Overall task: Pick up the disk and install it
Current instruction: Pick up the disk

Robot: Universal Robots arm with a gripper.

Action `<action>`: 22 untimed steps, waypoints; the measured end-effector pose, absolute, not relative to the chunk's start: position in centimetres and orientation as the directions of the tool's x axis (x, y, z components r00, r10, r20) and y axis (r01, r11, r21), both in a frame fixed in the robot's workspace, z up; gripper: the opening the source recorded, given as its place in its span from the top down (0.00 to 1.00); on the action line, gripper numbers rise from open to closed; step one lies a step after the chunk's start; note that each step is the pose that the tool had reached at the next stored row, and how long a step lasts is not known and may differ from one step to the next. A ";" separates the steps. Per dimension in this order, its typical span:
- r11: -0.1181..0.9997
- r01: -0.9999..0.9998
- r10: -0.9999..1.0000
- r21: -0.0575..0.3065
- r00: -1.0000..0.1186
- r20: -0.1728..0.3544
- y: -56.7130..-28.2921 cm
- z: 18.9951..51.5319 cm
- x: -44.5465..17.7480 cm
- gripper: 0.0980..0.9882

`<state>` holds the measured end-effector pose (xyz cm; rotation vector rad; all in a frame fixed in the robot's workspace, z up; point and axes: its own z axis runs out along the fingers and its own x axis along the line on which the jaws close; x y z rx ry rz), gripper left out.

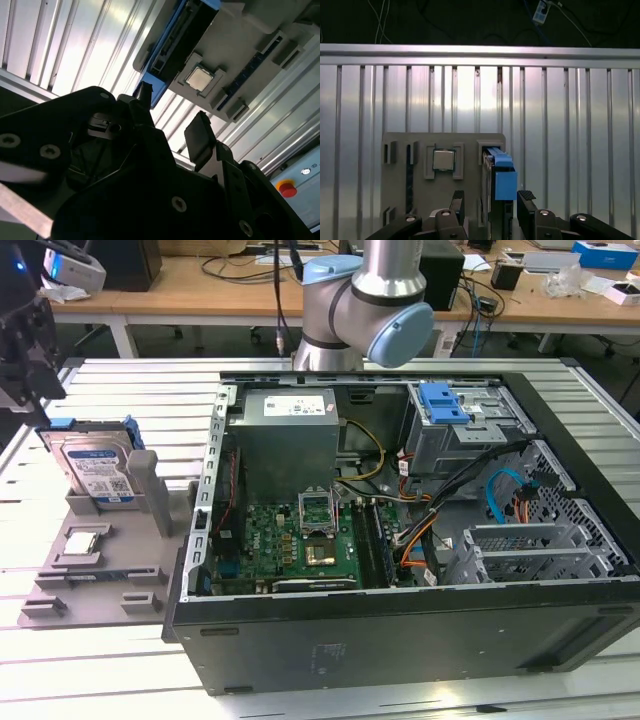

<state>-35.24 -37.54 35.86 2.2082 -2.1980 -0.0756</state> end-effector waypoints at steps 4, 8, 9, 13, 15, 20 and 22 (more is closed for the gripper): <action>-0.006 -0.999 -1.000 0.052 0.005 -0.017 -36.9 35.1 -35.1 0.50; -0.008 -0.999 -1.000 0.052 0.007 -0.017 -36.5 34.3 -35.0 0.50; -0.009 -0.999 -1.000 0.052 0.009 -0.017 -36.5 34.2 -35.0 0.50; -0.019 -0.998 -1.000 0.053 0.018 -0.016 -36.5 33.2 -35.0 0.50; -0.023 -0.998 -1.000 0.052 0.022 -0.016 -36.4 32.6 -34.9 0.50; -0.027 -0.998 -1.000 0.053 0.027 -0.016 -36.2 31.0 -34.8 0.50; -0.028 -0.998 -1.000 0.054 0.027 -0.016 -36.2 30.4 -34.8 0.50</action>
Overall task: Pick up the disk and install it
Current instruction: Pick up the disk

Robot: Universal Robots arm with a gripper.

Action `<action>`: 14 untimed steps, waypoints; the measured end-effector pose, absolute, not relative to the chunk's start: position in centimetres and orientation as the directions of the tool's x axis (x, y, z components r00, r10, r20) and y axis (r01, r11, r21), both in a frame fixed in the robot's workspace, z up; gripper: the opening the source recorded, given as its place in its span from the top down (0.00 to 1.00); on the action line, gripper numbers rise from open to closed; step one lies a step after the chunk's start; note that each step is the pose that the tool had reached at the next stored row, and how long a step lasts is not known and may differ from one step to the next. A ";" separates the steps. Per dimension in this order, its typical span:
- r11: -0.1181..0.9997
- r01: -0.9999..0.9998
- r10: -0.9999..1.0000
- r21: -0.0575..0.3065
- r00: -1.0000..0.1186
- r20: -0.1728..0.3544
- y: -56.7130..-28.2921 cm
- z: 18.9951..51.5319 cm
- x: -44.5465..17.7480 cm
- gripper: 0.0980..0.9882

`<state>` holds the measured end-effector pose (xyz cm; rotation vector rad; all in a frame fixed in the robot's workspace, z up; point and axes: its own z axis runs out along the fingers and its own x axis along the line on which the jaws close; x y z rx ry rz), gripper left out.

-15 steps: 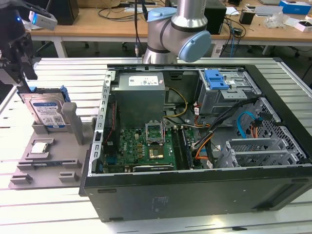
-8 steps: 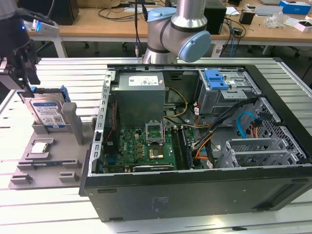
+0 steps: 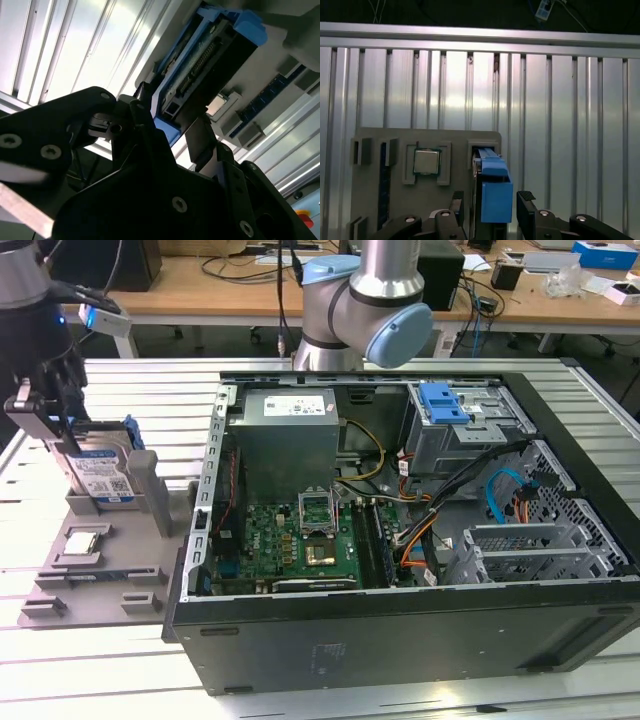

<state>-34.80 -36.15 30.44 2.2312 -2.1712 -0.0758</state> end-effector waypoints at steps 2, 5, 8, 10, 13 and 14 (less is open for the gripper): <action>-0.028 -0.998 -1.000 0.054 0.027 -0.016 -36.1 29.9 -34.8 0.50; -0.028 -0.998 -1.000 0.054 0.027 -0.016 -36.1 29.2 -34.8 0.50; -0.028 -0.998 -1.000 0.054 0.027 -0.016 -36.0 28.7 -34.8 0.50; -0.028 -0.998 -1.000 0.054 0.027 -0.016 -36.0 28.3 -34.8 0.50; -0.028 -0.998 -1.000 0.048 0.027 -0.010 -35.6 28.6 -35.1 0.50; -0.028 -0.998 -1.000 0.048 0.027 -0.006 -35.6 28.8 -35.1 0.50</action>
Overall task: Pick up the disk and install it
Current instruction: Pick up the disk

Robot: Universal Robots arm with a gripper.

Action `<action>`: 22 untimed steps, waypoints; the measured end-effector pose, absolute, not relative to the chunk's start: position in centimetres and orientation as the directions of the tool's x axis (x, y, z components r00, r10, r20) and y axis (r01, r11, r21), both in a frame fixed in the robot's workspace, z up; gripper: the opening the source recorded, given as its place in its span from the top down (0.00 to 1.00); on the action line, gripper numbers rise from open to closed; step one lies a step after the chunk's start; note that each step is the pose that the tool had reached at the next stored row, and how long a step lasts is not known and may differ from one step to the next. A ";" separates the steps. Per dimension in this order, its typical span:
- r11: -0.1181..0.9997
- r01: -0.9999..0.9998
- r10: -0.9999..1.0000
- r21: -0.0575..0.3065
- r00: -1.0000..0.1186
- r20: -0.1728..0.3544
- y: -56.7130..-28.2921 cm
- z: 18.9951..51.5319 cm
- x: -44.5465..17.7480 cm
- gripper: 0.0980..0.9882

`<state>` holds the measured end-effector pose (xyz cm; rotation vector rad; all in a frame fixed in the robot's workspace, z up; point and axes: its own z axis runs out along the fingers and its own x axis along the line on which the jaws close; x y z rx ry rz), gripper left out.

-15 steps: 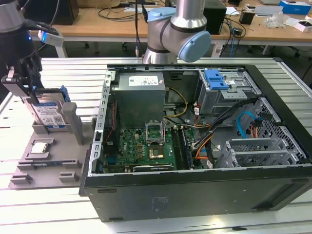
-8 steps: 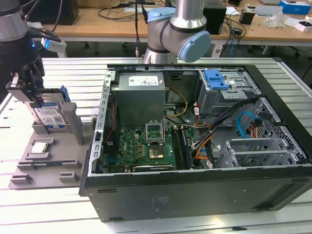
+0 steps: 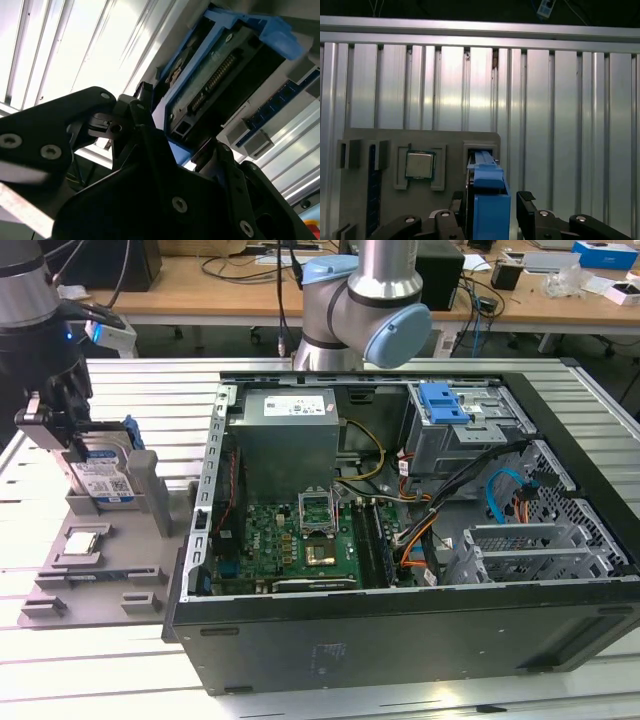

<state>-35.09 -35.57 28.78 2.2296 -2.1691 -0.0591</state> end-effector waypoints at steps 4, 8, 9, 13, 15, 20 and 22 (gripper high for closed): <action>-0.027 -0.998 -1.000 0.048 0.027 -0.003 -35.6 29.1 -35.1 0.50; -0.027 -0.998 -1.000 0.048 0.027 -0.003 -35.6 29.1 -35.1 0.50; -0.027 -0.998 -1.000 0.048 0.027 -0.003 -35.6 29.1 -35.1 0.52; -0.027 -0.998 -1.000 0.048 0.027 -0.003 -35.6 29.1 -35.1 0.70; -0.027 -0.998 -1.000 0.048 0.027 -0.003 -35.6 29.1 -35.1 0.70; -0.027 -0.998 -1.000 0.048 0.027 -0.003 -35.6 29.2 -35.1 0.70; -0.027 -0.998 -1.000 0.048 0.027 -0.003 -35.6 29.2 -35.1 0.70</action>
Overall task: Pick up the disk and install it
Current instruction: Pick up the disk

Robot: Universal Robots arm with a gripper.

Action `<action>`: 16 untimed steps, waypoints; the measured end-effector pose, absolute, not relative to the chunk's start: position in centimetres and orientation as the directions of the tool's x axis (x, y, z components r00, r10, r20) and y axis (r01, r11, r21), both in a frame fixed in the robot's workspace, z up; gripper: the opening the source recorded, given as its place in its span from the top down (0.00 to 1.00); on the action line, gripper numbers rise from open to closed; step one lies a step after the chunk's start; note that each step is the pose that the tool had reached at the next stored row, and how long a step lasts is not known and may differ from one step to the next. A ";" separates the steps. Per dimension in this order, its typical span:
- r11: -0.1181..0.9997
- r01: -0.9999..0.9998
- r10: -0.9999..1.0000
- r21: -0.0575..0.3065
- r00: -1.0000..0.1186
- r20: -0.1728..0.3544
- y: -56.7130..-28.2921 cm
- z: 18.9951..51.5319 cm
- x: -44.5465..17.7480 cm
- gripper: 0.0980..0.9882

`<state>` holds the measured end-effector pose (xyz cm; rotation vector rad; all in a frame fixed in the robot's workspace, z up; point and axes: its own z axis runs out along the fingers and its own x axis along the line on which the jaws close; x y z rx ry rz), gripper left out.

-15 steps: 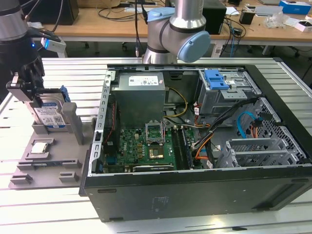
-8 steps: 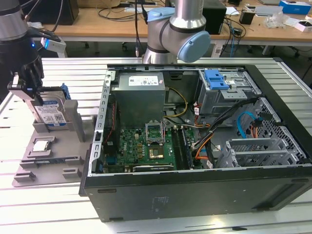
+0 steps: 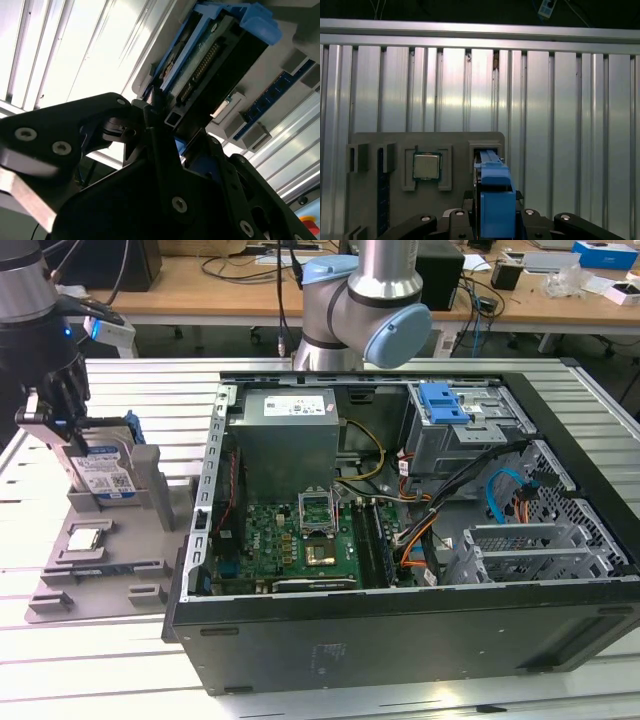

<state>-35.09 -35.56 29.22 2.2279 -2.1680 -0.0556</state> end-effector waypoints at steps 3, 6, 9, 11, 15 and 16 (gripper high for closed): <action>-0.027 -0.998 -1.000 0.048 0.027 -0.003 -35.6 29.2 -35.1 0.70; -0.027 -0.998 -1.000 0.049 0.027 -0.003 -35.6 29.3 -35.1 0.70; -0.027 -0.998 -1.000 0.048 0.027 -0.003 -35.5 29.7 -35.1 0.70; -0.027 -0.998 -1.000 0.048 0.027 -0.003 -35.5 30.5 -35.1 0.70; -0.027 -0.998 -1.000 0.048 0.027 -0.003 -35.5 31.5 -35.1 0.70; -0.027 -0.998 -1.000 0.048 0.027 -0.003 -35.4 31.8 -35.1 0.70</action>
